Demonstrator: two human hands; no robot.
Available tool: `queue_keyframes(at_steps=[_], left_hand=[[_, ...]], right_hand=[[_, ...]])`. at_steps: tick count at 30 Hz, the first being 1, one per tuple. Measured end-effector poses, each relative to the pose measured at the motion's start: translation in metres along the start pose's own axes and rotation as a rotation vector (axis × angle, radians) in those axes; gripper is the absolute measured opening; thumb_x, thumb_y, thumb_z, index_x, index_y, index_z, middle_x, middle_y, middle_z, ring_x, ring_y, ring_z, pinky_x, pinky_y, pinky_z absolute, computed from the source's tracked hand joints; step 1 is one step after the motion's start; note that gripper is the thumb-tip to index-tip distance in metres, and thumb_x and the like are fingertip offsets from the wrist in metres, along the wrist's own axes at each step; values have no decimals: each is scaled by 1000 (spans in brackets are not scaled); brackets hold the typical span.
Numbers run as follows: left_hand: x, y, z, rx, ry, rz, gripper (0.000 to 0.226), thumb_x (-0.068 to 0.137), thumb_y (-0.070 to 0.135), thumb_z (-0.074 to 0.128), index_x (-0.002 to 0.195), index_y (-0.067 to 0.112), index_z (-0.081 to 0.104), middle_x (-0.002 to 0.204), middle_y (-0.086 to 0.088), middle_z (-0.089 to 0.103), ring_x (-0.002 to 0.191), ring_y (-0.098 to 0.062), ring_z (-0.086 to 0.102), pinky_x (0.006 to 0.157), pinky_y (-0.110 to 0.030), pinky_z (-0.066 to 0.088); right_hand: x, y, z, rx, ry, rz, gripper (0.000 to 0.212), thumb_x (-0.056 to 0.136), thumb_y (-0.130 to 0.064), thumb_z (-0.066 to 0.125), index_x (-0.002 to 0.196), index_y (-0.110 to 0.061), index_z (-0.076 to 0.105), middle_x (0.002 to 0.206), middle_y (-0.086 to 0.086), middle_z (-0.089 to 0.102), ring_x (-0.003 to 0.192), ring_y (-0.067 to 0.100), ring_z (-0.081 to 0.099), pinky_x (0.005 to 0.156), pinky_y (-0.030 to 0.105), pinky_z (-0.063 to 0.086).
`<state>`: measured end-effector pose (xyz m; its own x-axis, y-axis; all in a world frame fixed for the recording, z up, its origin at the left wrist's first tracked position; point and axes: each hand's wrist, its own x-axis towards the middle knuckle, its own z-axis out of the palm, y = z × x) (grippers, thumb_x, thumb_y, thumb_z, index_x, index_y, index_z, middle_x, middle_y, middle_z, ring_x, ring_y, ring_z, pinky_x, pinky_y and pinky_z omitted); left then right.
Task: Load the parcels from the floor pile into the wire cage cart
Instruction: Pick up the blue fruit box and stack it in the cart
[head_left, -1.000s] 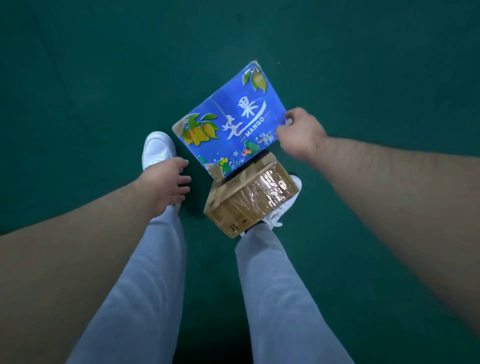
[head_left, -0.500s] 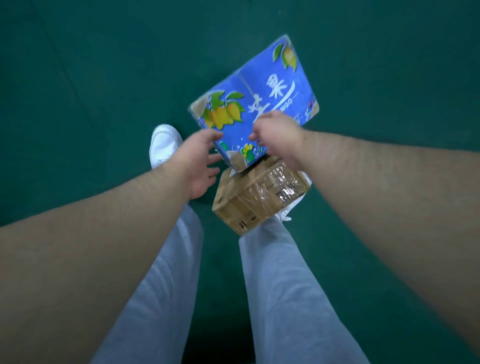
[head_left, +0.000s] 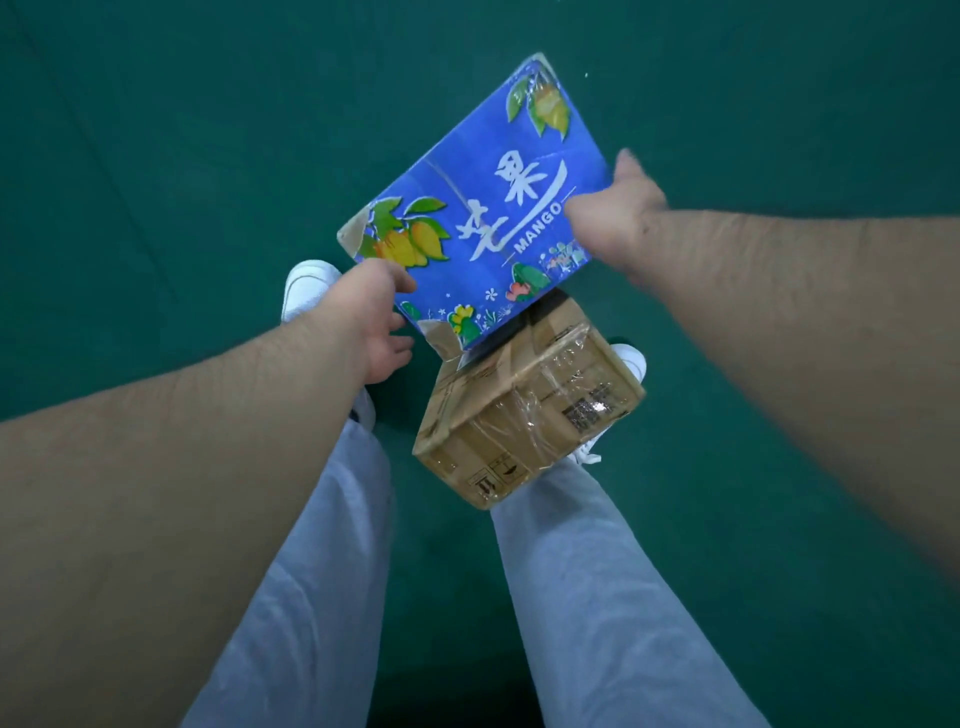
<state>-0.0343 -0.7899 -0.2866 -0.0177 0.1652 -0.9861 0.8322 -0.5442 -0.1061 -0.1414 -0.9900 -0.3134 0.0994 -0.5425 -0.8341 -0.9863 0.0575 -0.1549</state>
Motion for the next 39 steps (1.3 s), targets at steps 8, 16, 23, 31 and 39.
queue_keyframes(at_steps=[8,16,23,31,39], left_hand=[[-44,-11,-20,-93,38,140,32,76,15,57,108,14,54,95,-4,61,68,-28,63,83,-34,47],[-206,20,-65,-141,154,303,18,79,24,58,71,19,43,55,-2,29,56,-21,22,61,-35,26],[-419,35,-86,177,-36,451,14,86,32,62,86,20,55,50,8,56,53,-15,42,58,-30,31],[-578,32,-100,731,-349,686,52,79,42,59,130,42,54,97,7,58,86,-18,54,85,-43,39],[-643,-72,-88,1181,-539,743,42,97,26,59,136,37,49,107,6,62,96,-20,63,97,-51,47]], right_hand=[[-35,-2,-20,296,56,2,23,82,-32,62,103,-24,56,111,-2,61,81,11,57,63,26,42],[-201,-51,-100,532,87,-117,29,87,-36,62,109,-19,55,97,-8,68,89,16,68,80,35,53],[-395,-71,-220,740,229,-135,25,92,-34,63,116,-27,61,106,-17,67,92,0,62,79,23,48],[-602,-15,-241,1333,518,57,55,79,-46,62,132,-32,57,121,-7,65,104,9,58,95,32,44],[-775,49,-154,1536,841,205,28,101,-27,58,85,-40,77,88,-21,77,78,-8,69,65,9,49]])
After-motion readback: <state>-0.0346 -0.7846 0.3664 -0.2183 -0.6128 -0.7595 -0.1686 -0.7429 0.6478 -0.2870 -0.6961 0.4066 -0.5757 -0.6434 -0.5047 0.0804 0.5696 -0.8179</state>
